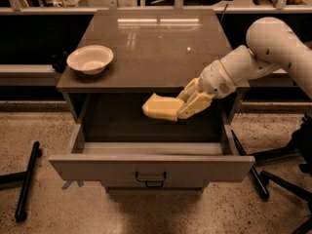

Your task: Place sponge into top drawer

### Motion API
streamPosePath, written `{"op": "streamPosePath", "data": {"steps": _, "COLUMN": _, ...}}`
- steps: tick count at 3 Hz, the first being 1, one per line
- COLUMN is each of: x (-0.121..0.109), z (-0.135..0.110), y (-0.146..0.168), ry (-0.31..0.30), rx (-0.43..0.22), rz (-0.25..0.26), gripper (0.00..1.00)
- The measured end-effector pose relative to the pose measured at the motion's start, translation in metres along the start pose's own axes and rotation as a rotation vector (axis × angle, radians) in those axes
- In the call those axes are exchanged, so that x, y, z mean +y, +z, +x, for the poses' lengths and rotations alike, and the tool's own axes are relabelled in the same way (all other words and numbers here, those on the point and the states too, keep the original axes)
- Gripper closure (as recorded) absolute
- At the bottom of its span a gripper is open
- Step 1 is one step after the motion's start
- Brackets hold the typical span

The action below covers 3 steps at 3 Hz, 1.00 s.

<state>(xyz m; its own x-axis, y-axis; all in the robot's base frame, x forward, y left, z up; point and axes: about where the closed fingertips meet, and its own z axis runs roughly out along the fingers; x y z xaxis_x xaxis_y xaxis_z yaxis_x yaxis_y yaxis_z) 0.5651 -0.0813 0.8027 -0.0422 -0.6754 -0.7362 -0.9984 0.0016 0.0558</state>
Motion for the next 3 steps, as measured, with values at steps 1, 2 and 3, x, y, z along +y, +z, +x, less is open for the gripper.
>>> {"op": "streamPosePath", "data": {"steps": 1, "x": -0.003, "z": 0.011, "y": 0.014, "ry": 0.041, "rx": -0.012, "rz": -0.002, "gripper": 1.00}}
{"op": "streamPosePath", "data": {"steps": 2, "x": -0.013, "z": 0.025, "y": 0.026, "ry": 0.080, "rx": -0.008, "rz": 0.014, "gripper": 1.00}}
{"op": "streamPosePath", "data": {"steps": 3, "x": -0.023, "z": 0.042, "y": 0.040, "ry": 0.123, "rx": 0.030, "rz": 0.030, "gripper": 1.00}}
